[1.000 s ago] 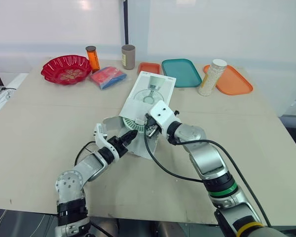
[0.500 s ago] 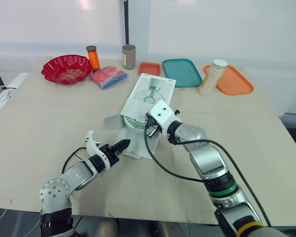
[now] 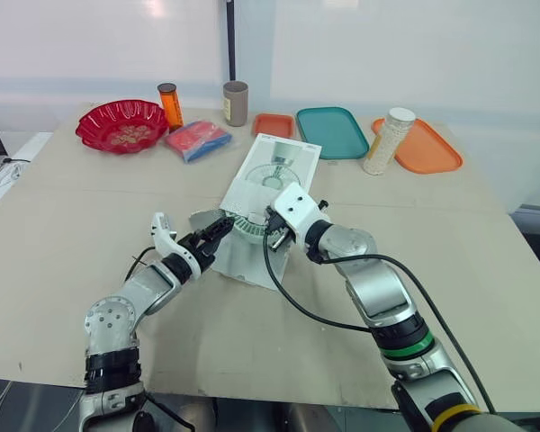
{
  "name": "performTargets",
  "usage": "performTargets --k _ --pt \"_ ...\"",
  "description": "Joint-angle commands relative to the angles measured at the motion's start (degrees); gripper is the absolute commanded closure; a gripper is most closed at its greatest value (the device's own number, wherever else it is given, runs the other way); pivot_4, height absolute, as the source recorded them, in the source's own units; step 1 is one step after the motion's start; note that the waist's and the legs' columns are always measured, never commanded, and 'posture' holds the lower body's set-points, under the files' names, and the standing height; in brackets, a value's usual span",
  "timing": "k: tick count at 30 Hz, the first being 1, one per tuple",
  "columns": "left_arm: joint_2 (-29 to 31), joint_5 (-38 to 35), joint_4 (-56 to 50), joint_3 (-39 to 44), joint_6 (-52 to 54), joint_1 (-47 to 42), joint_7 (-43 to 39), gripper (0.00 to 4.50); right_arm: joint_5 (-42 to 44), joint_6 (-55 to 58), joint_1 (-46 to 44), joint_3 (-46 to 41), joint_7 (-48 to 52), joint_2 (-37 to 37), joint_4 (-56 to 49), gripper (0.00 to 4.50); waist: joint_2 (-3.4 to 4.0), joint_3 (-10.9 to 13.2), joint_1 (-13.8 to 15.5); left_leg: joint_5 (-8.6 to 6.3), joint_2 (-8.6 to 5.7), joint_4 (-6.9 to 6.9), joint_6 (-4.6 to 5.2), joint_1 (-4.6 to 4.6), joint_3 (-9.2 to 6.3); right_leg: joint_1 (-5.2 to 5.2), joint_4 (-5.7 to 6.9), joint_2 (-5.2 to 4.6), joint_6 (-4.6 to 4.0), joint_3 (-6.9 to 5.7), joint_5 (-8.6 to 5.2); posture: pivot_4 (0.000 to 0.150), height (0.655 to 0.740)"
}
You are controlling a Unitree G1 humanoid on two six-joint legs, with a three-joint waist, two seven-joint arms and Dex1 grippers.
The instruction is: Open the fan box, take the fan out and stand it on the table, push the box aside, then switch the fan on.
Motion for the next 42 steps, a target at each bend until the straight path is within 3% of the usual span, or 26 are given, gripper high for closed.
performTargets --k 1,13,17,18,19,32,37,38,42 --pt "-0.8 0.9 0.3 -1.0 -1.0 -2.0 -1.0 0.06 0.0 1.1 0.7 0.8 0.6 -0.2 1.1 4.50 0.00 0.0 0.0 0.00 0.00 0.00 0.00 -0.01 0.00 0.00 0.00 0.00 0.00 0.00 0.00 0.150 0.7400" --pt "-3.4 1.6 1.3 -2.3 -0.9 -2.9 -0.5 0.06 0.0 1.4 0.5 0.8 0.3 0.3 1.1 4.50 0.00 0.0 0.0 0.00 0.00 0.00 0.00 0.00 0.00 0.00 0.00 0.01 0.00 0.01 0.00 0.150 0.7400" --pt "-3.0 1.6 1.1 -1.7 -1.0 -2.4 -0.2 0.95 0.0 1.4 0.5 0.9 0.2 0.4 1.1 4.50 0.00 0.0 0.0 0.00 0.00 0.00 0.00 -0.01 0.00 0.00 0.00 0.00 0.00 0.01 0.00 0.150 0.7400" --pt "-2.9 1.6 1.0 -1.7 -0.9 -2.2 0.1 1.50 0.0 1.4 0.5 0.9 0.2 0.5 1.1 4.50 0.00 0.0 0.0 0.00 0.00 0.00 0.00 0.00 0.00 0.00 0.00 0.01 0.00 0.01 0.00 0.150 0.7400" --pt "-3.0 1.4 0.8 -1.6 -1.0 -2.1 0.2 1.68 0.0 1.4 0.5 1.0 0.2 0.5 1.1 4.50 0.00 0.0 0.0 0.00 0.00 0.00 0.00 0.00 0.00 0.00 0.00 0.01 0.00 0.01 0.00 0.150 0.7400" --pt "-3.6 2.0 2.4 -1.0 -2.2 -2.1 0.0 1.68 0.0 1.5 0.4 1.0 0.3 0.6 1.2 4.50 0.00 0.0 0.0 0.00 0.00 0.00 -0.01 0.00 0.00 0.00 0.00 0.01 0.01 0.01 0.00 0.150 0.7400" --pt "-3.5 2.3 2.8 -1.1 -2.4 -2.1 -1.0 2.83 0.0 1.4 0.4 1.0 0.3 0.6 1.3 4.50 0.00 0.0 0.0 0.01 0.00 0.00 -0.01 0.00 0.00 0.00 0.00 0.00 0.00 0.00 0.00 0.150 0.7400" --pt "-3.4 2.1 2.5 -1.1 -2.2 -1.9 -1.1 3.25 0.1 1.4 0.4 0.9 0.3 0.6 1.3 4.50 -0.01 0.0 0.0 0.01 0.00 0.00 -0.01 0.00 0.00 0.01 0.00 0.00 0.01 0.00 0.00 0.150 0.7400" --pt "-2.9 1.5 1.4 -0.9 -1.5 -1.0 -0.6 3.36 0.0 1.5 0.3 0.9 0.1 0.8 1.5 4.50 -0.01 0.0 0.0 0.00 0.00 0.00 -0.01 0.00 0.00 0.00 0.00 0.00 0.01 0.00 -0.01 0.150 0.7400"
